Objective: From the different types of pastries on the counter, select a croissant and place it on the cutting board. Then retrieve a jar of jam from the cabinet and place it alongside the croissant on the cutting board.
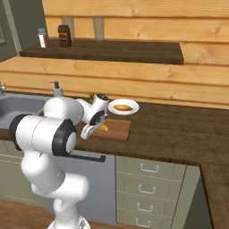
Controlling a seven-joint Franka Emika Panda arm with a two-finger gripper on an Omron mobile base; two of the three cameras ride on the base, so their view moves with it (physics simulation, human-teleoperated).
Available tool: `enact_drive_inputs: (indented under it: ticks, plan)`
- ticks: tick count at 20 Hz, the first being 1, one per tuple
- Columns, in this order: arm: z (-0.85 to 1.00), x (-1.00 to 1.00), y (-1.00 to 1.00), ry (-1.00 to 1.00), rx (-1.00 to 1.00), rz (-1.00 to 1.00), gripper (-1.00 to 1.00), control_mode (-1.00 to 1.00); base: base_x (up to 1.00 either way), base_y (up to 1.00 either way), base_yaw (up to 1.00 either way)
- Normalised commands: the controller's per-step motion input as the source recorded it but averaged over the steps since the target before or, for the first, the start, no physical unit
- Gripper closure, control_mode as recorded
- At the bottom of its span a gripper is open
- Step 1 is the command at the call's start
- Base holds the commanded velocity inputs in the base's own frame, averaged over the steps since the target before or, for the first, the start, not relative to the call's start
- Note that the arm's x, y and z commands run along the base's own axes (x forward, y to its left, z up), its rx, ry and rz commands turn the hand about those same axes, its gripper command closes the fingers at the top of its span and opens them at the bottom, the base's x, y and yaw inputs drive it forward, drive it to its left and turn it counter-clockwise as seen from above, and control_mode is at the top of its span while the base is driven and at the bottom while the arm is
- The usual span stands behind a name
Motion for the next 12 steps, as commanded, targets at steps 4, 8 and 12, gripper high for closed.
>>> enact_drive_inputs:
  ticks: [4,8,12]
  plan:
    - [0.00,0.00,0.00,0.00,0.00,0.00,-1.00,1.00,-1.00,0.04,0.00]
    - [0.00,0.00,0.00,0.00,0.00,0.00,-1.00,1.00,-1.00,0.13,0.00]
    - [0.00,0.00,0.00,0.00,0.00,0.00,-1.00,1.00,-1.00,0.42,0.00]
